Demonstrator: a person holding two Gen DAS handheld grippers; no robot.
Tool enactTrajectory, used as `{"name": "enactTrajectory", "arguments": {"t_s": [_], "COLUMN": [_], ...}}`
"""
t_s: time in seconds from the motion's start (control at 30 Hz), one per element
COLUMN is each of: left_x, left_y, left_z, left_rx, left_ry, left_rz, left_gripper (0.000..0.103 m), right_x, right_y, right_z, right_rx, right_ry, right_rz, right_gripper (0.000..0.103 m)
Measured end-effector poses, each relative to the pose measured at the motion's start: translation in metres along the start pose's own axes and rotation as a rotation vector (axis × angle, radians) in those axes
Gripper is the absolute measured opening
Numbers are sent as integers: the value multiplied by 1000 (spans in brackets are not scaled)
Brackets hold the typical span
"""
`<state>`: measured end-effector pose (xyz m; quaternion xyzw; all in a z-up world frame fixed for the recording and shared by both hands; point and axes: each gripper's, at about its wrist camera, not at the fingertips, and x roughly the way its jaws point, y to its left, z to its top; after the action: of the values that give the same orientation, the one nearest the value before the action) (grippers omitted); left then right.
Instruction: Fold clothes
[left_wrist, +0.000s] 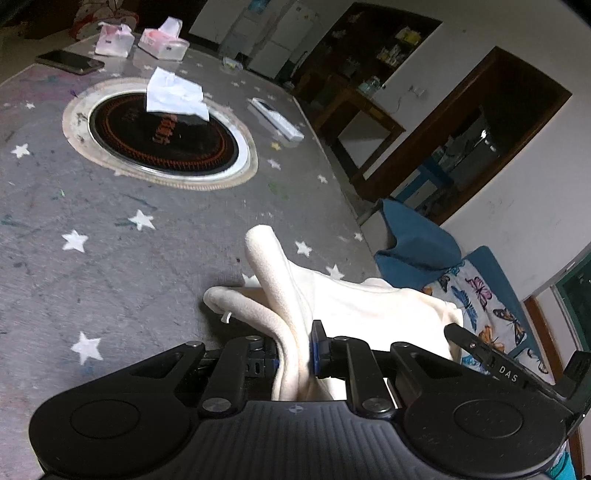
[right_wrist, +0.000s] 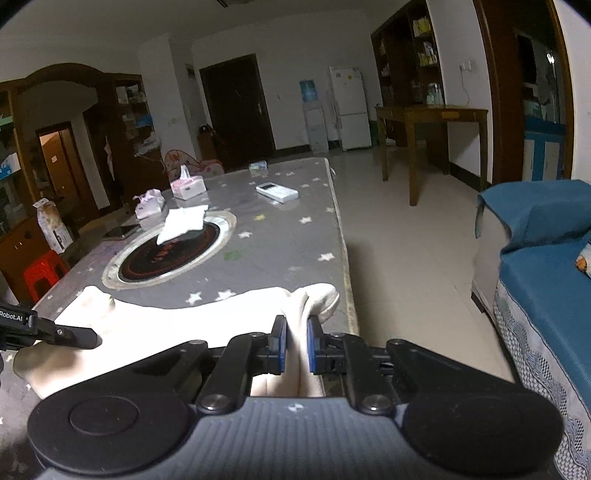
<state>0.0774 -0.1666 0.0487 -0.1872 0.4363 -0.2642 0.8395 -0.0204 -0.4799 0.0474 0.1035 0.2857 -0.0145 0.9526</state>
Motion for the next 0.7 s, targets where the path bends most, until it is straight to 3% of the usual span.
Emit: {"name": "enactTrajectory", "arguments": {"t_s": [0.47, 0.7], "left_x": [20, 17], "left_y": [14, 17], "left_z": [-15, -21], "left_rx": [16, 61], "left_ry": [89, 128], "left_rz": [47, 19], "left_gripper": [20, 17], "right_x": [26, 30], "right_y": [-14, -16], "right_z": [-23, -34], "right_rx": [5, -6], "right_ry": [86, 116], "right_rz": [-23, -30], "right_gripper": [10, 10]}}
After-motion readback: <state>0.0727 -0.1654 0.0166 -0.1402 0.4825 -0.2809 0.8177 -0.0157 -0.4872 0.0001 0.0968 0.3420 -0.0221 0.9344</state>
